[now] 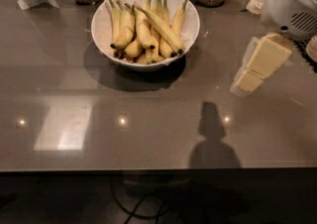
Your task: Pick banana from white bowl
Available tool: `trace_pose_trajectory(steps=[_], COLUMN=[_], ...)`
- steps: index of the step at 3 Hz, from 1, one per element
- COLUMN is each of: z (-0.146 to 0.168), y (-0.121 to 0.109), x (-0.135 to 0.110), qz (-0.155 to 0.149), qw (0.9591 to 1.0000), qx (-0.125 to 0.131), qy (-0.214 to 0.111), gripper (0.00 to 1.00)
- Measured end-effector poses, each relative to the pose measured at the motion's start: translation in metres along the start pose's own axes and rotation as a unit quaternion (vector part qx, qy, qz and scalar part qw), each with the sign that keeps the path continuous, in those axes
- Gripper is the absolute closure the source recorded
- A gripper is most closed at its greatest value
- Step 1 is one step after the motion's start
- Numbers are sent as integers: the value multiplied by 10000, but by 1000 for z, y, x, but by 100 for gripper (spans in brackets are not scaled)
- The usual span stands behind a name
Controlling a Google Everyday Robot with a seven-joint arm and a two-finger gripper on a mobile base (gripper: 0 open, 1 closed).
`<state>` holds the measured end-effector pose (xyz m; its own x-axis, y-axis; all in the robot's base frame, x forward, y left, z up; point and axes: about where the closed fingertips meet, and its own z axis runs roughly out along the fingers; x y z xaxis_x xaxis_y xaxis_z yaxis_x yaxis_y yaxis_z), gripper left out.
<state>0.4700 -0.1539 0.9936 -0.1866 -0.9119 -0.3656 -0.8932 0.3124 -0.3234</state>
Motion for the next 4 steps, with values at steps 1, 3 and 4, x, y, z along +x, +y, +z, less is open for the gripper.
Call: trace_pose_trajectory(steps=[1,3,4], z=[9,20,48], y=[-22,-44,-79], x=[-39,-50,-85], qz=[62,-61,-232], qw=[9980,9958,9915], qx=[377,642,871], qy=[-503,-648,-933], gripper=[0,0,0])
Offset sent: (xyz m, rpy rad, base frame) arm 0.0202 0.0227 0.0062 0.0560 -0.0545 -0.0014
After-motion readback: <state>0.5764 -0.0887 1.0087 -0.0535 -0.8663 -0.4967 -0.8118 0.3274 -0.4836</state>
